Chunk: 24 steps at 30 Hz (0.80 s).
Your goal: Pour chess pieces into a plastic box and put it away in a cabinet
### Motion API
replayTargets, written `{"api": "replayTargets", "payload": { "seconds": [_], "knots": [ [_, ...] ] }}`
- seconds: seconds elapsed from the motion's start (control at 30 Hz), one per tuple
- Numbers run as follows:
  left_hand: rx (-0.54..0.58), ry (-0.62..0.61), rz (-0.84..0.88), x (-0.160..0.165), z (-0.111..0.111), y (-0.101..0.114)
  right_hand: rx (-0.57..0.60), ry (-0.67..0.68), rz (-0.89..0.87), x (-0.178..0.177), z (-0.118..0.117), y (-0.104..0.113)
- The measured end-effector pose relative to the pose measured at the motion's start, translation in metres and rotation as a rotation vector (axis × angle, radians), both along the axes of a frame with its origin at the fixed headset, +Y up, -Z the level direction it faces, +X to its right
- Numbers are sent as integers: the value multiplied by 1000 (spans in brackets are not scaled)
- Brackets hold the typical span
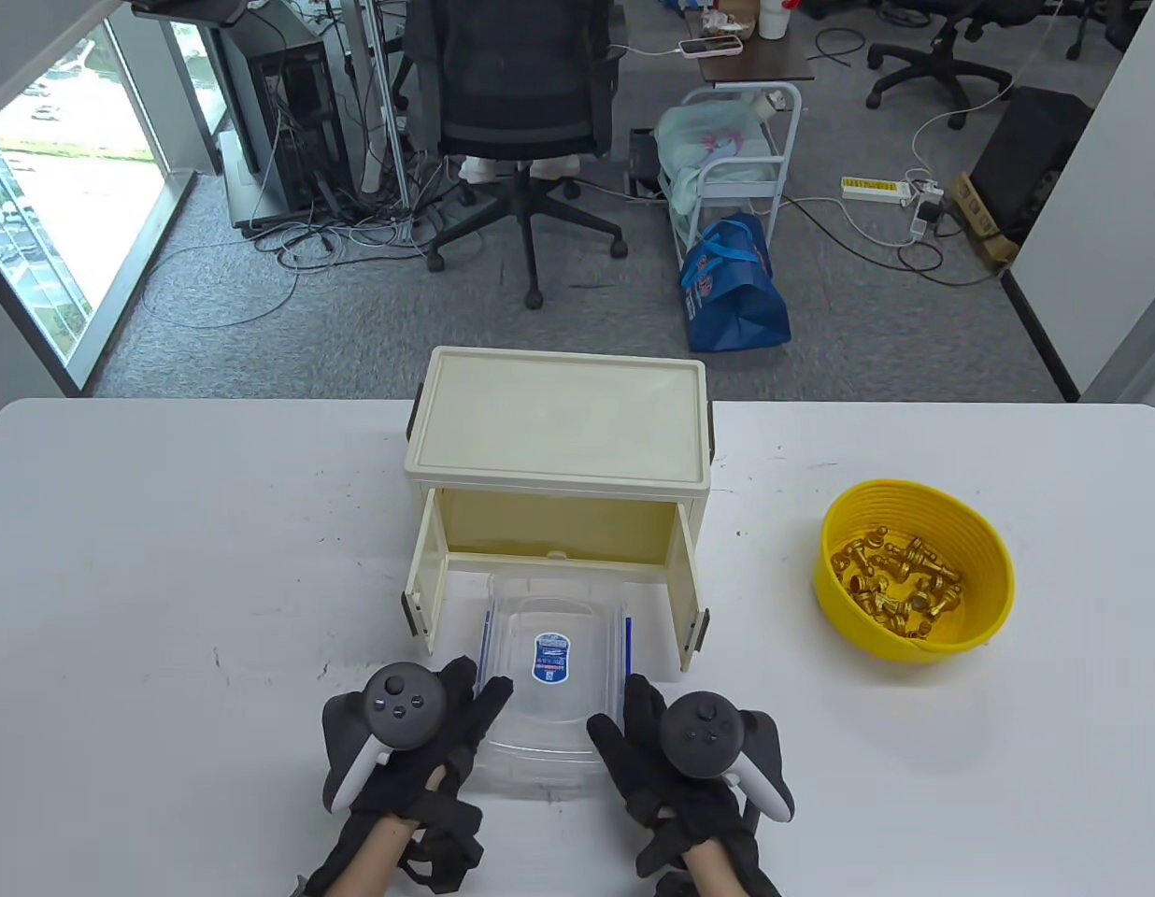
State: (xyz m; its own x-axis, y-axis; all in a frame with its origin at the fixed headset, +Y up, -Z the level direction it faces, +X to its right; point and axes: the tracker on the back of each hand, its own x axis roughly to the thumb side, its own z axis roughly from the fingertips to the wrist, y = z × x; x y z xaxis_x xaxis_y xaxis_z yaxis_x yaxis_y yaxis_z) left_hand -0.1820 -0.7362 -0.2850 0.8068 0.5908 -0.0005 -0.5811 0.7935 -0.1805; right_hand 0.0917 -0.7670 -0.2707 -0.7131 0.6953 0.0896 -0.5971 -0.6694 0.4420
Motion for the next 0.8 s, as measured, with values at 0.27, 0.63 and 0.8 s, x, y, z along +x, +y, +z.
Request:
{"api": "replayTargets", "payload": {
  "seconds": [0.27,0.63,0.8],
  "knots": [
    [-77,19,341,-13,-3,-1,66,-14,-151,4,2,7],
    [-177,-60,801,-24,-9,13,126,-7,-174,6,5,16],
    [-121,-62,821,-25,-4,40,195,-12,-195,8,11,26]
  ]
}}
